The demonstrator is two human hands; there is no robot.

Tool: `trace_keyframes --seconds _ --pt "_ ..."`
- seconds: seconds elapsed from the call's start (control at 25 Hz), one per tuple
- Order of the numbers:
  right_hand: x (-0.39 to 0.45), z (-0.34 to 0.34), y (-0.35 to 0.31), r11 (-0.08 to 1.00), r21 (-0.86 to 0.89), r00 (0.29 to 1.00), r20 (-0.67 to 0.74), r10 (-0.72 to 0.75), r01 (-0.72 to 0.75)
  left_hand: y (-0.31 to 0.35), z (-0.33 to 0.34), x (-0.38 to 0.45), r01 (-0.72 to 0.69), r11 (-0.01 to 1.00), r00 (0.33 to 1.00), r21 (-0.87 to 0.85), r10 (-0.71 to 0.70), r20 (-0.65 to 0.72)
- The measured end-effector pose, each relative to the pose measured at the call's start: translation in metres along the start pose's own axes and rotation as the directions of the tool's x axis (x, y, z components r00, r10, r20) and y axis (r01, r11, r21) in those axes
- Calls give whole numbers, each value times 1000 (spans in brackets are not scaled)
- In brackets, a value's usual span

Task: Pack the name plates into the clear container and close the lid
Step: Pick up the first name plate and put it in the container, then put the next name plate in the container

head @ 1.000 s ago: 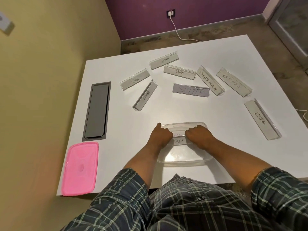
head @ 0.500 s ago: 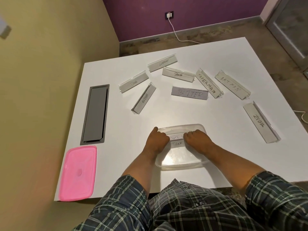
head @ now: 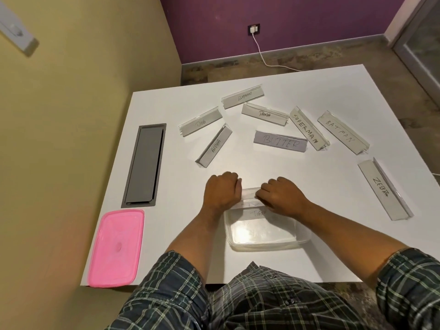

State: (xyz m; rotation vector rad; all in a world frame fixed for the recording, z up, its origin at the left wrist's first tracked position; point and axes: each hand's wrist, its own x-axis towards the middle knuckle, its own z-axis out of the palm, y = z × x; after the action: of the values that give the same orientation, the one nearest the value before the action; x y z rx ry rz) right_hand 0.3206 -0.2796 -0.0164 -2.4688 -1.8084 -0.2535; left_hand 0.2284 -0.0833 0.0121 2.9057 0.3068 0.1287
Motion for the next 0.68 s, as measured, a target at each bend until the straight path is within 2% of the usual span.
trace_keyframes --seconds 0.08,0.16,0.28,0.36,0.48,0.56,0.68 --pt "24 -12 1 983 113 984 -80 157 -148 -15 -6 7 186 978 981 -90 -191 -43" --pt "55 -21 2 938 212 947 -113 301 -273 -36 -8 15 369 909 925 -192 -380 -22" --pt "98 -26 11 850 310 895 11 445 -426 -64 -7 21 570 745 812 -347 -576 97" --pt "122 -18 22 789 337 856 134 499 -513 -77 -4 25 639 659 756 -397 -633 166" --pt "157 -4 45 681 371 773 371 515 -632 -95 5 34 685 581 714 -440 -655 247" --pt "179 7 62 613 393 724 457 517 -685 -103 11 41 704 536 693 -465 -662 286" --pt "207 29 82 548 423 689 519 506 -721 -113 20 53 724 476 670 -500 -659 341"
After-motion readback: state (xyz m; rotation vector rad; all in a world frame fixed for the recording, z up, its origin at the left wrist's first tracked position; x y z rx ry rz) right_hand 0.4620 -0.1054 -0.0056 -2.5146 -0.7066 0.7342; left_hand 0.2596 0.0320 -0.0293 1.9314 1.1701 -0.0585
